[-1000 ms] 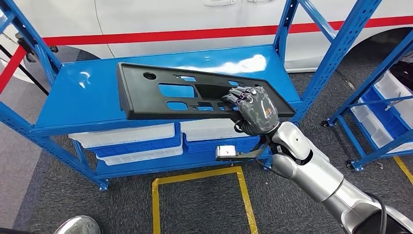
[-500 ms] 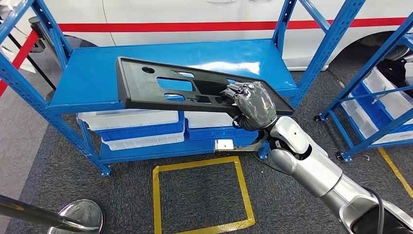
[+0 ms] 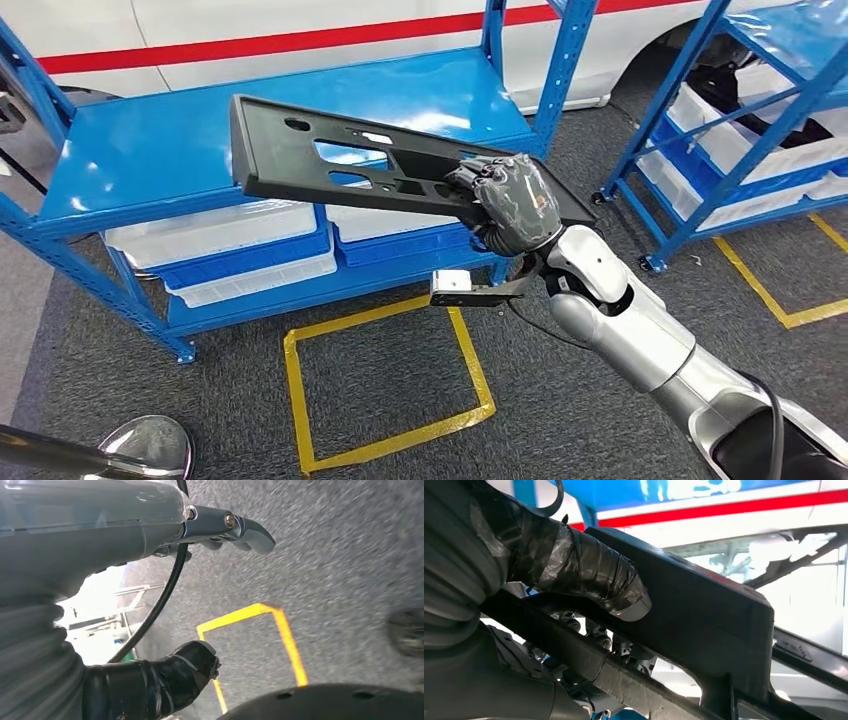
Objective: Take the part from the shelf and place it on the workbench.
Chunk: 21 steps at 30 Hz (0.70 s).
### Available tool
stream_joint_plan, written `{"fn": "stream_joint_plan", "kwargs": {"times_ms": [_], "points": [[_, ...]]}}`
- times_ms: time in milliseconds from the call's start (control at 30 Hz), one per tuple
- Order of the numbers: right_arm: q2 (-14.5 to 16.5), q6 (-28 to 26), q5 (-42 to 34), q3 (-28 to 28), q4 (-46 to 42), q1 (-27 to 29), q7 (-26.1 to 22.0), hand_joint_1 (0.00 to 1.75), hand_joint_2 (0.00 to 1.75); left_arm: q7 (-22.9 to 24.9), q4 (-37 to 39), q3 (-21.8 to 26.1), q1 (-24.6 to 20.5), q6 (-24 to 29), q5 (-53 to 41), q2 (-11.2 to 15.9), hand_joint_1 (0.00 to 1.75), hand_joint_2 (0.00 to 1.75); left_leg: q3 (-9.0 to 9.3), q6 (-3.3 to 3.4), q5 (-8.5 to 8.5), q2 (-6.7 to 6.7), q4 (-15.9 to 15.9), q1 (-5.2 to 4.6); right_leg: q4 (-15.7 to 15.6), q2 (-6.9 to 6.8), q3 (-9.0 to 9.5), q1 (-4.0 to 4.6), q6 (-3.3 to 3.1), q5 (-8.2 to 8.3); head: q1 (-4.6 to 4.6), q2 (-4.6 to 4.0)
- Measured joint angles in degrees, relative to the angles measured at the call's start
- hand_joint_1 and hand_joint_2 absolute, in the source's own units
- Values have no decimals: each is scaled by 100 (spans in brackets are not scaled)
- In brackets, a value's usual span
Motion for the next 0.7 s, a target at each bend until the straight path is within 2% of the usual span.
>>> {"fn": "stream_joint_plan", "kwargs": {"times_ms": [33,67,100,133,167,200,233,267,333,467,500,533,567,600,633,667,700], "points": [[4,4,-3,7,10,-1,1,175,175,-2,0,1,-3,-1,4,2,0,175,60,-6,88,-4,129,7,10,57,-103,-1,13,77,1,0],[4,13,-10,17,19,-3,3,175,175,-4,0,2,-9,-1,8,5,0,175,196,-5,265,-16,83,14,22,115,-206,-6,32,153,0,1],[4,22,-22,30,26,-9,7,175,175,-7,0,3,-16,-1,12,8,0,175,425,5,433,-70,-152,24,35,173,-302,-12,55,227,-1,1],[4,34,-36,41,28,-20,11,175,175,-9,0,5,-23,-1,14,11,0,175,730,24,500,-186,-531,32,50,230,-386,-14,84,297,-1,1],[5,48,-49,50,30,-38,19,175,175,-11,0,6,-24,-1,14,13,0,175,1044,48,465,-309,-981,41,66,284,-452,-14,115,365,1,2],[8,60,-59,56,30,-60,26,175,175,-12,0,8,-22,-1,14,13,0,175,1266,72,393,-414,-1329,42,62,335,-493,-13,148,440,2,2],[10,72,-65,58,32,-83,34,175,175,-13,0,10,-21,-1,15,13,0,175,1391,90,324,-469,-1552,34,40,386,-518,-14,183,516,1,2],[13,81,-69,60,37,-102,43,175,175,-14,0,12,-21,-1,15,13,0,175,1411,110,315,-448,-1641,25,10,438,-530,-16,217,594,2,2],[15,89,-74,61,44,-119,54,175,175,-15,0,15,-28,-1,16,13,0,175,1371,133,364,-396,-1625,7,-40,509,-540,-19,264,691,2,3],[15,90,-75,62,47,-120,56,175,175,-15,0,15,-33,-1,17,13,0,175,1361,147,385,-374,-1629,7,-48,529,-544,-9,279,715,5,3],[15,91,-74,69,58,-126,58,175,175,-15,1,17,-35,-1,20,13,0,175,1317,187,437,-318,-1642,17,11,458,-582,-7,283,593,13,2],[17,93,-74,79,71,-136,61,175,175,-14,2,20,-36,-1,24,12,0,175,1256,236,507,-240,-1654,23,162,356,-642,-9,290,371,19,1],[22,95,-74,103,91,-144,63,175,175,-14,3,29,-32,-1,27,11,0,175,1122,287,623,-104,-1653,18,617,229,-735,-21,310,31,25,1],[27,96,-74,135,114,-152,66,175,175,-13,4,40,-29,-1,31,11,0,175,911,327,766,76,-1618,11,1041,86,-713,-37,332,-153,31,1],[32,96,-75,162,126,-156,66,175,175,-13,4,50,-29,-1,31,11,0,175,722,324,870,219,-1559,-5,1293,-10,-556,-49,350,-212,30,2],[36,96,-75,186,138,-162,67,175,175,-14,4,60,-34,-1,31,13,0,175,543,306,960,350,-1496,-22,1326,-131,-266,-54,358,-236,31,2],[39,97,-75,197,141,-177,67,175,175,-14,4,66,-42,-1,31,12,0,175,433,278,1007,436,-1435,-33,918,-242,132,-34,344,-207,29,2]]}}
